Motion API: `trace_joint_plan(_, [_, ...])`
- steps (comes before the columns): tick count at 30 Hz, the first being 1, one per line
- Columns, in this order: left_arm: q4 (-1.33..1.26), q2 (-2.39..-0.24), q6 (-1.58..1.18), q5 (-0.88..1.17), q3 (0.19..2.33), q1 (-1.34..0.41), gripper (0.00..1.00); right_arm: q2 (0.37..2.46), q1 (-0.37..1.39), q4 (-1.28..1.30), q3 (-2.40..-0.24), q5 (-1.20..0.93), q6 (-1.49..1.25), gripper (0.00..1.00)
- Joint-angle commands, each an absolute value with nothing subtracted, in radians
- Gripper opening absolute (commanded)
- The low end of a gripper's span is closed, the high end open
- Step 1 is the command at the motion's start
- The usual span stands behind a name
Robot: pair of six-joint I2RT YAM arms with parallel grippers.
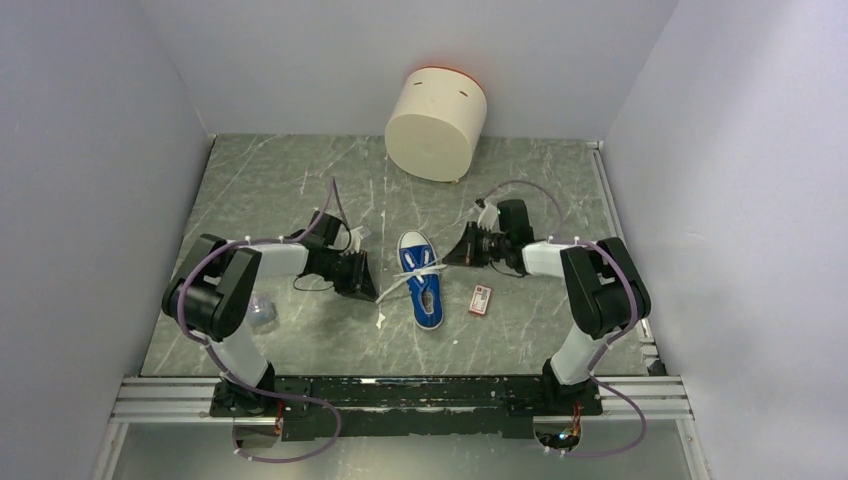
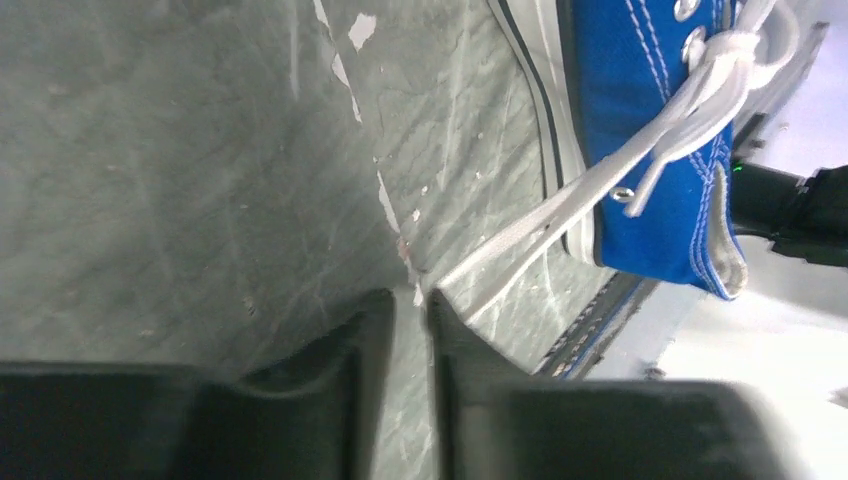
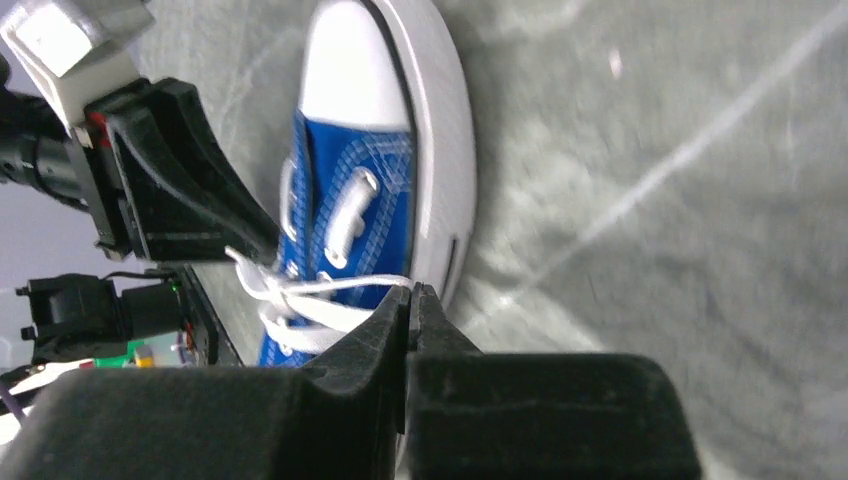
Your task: Tie the shoes
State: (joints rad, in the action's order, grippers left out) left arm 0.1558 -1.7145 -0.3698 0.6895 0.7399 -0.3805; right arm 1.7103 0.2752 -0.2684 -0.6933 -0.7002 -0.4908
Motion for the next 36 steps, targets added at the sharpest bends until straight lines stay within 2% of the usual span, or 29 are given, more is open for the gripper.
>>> trace_joint_plan(1, [0.346,-1.663,-0.239,0.391,0.767,-0.364,0.41,1.706,0.278,-0.072,-0.843,-0.724,-0.357,0.12])
trace_joint_plan(3, [0.385,-1.599,-0.214,0.353,0.774,-0.364,0.64,1.673,0.278,0.022,-0.875,-0.700,-0.315,0.41])
trace_joint_plan(4, [0.388,-1.561,-0.202,0.357,0.774,-0.364,0.72,1.653,0.278,0.059,-0.883,-0.699,-0.297,0.58])
trace_joint_plan(5, [0.379,-1.521,-0.188,0.372,0.770,-0.364,0.78,1.622,0.279,0.080,-0.882,-0.702,-0.277,0.87])
trace_joint_plan(6, [0.363,-1.480,-0.182,0.394,0.767,-0.365,0.81,1.598,0.280,0.096,-0.876,-0.702,-0.266,0.98])
trace_joint_plan(11, [0.243,-1.426,-0.156,0.600,0.796,-0.376,0.83,1.514,0.279,0.118,-0.813,-0.683,-0.242,1.00])
trace_joint_plan(14, [0.257,-1.481,-0.137,0.617,0.872,-0.418,0.80,1.491,0.278,0.113,-0.792,-0.654,-0.253,1.00])
trace_joint_plan(16, [0.294,-1.517,-0.134,0.581,0.920,-0.439,0.78,1.481,0.278,0.107,-0.787,-0.643,-0.259,1.00])
trace_joint_plan(19, [0.380,-1.511,-0.168,0.350,0.955,-0.436,0.75,1.476,0.275,0.115,-0.802,-0.615,-0.267,1.00])
trace_joint_plan(20, [0.380,-1.496,-0.165,0.334,0.948,-0.426,0.75,1.476,0.273,0.118,-0.809,-0.608,-0.270,1.00])
trace_joint_plan(23, [0.273,-1.483,-0.142,0.538,0.915,-0.420,0.73,1.468,0.261,0.098,-0.810,-0.581,-0.299,1.00])
trace_joint_plan(26, [0.272,-1.556,-0.152,0.708,0.953,-0.461,0.65,1.465,0.236,0.110,-0.812,-0.604,-0.279,1.00])
trace_joint_plan(29, [0.289,-1.619,-0.143,0.715,1.004,-0.525,0.66,1.401,0.236,0.130,-0.802,-0.475,-0.276,1.00])
trace_joint_plan(33, [0.244,-1.659,-0.174,0.716,1.017,-0.555,0.67,1.270,0.228,0.135,-0.742,-0.145,-0.388,1.00])
trace_joint_plan(34, [0.248,-1.669,-0.171,0.714,1.025,-0.560,0.65,1.245,0.219,0.136,-0.717,-0.122,-0.414,1.00])
trace_joint_plan(36, [0.269,-1.694,-0.147,0.701,1.048,-0.570,0.57,1.210,0.184,0.115,-0.689,-0.211,-0.388,1.00])
